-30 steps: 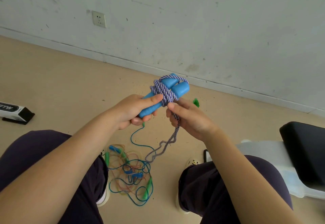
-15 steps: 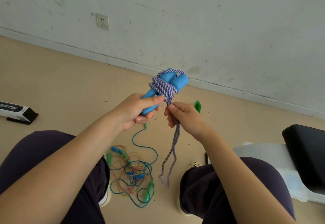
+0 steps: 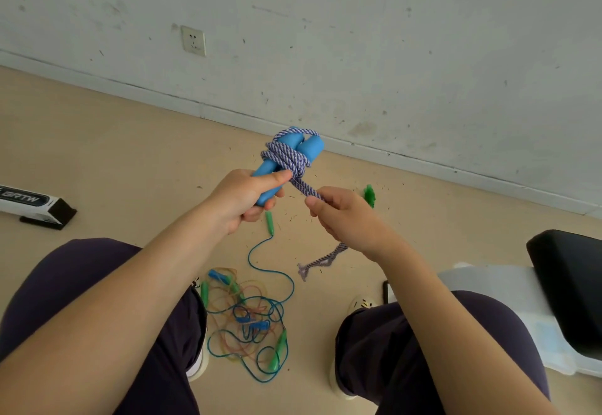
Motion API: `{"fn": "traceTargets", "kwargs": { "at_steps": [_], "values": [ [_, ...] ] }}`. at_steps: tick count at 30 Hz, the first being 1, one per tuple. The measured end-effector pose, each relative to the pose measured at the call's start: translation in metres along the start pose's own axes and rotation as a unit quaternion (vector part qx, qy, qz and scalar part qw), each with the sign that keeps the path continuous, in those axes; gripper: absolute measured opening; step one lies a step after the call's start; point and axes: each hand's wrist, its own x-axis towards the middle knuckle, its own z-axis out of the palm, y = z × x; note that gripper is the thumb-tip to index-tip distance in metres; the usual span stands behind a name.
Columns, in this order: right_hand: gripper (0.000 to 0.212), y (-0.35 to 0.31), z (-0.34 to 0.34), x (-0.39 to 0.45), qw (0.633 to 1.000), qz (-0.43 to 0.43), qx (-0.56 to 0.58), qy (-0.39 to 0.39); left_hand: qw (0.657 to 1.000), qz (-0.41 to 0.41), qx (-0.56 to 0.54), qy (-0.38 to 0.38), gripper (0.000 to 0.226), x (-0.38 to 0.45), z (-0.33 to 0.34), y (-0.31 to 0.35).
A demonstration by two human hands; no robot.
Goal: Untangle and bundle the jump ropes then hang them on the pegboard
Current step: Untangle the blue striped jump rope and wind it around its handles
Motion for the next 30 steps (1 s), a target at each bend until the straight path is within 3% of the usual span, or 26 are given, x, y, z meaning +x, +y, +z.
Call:
{"fn": "traceTargets", "kwargs": {
  "at_steps": [7, 14, 20, 23, 28, 30],
  "values": [
    [0.031, -0.006, -0.013, -0.009, 0.989, -0.102, -0.103, 0.036, 0.992, 0.002, 0.120, 0.033, 0.039, 0.000, 0.004, -0.006],
    [0.027, 0.006, -0.020, -0.004, 0.982, -0.125, -0.124, 0.063, 0.953, -0.038, 0.280, -0.113, 0.040, -0.003, 0.013, -0.009],
    [0.044, 0.013, -0.019, 0.006, 0.972, -0.156, -0.152, 0.094, 0.913, -0.031, 0.370, -0.168, 0.042, -0.005, 0.017, -0.010],
    [0.048, 0.013, -0.018, 0.007, 0.971, -0.140, -0.167, 0.094, 0.892, -0.017, 0.413, -0.183, 0.043, -0.006, 0.017, -0.011],
    [0.054, 0.012, -0.019, 0.006, 0.980, -0.078, -0.159, 0.088, 0.860, -0.009, 0.465, -0.211, 0.074, -0.012, 0.016, -0.007],
    [0.060, 0.011, -0.019, 0.004, 0.981, -0.078, -0.163, 0.074, 0.848, 0.000, 0.485, -0.212, 0.074, -0.013, 0.016, -0.009]
  ]
}}
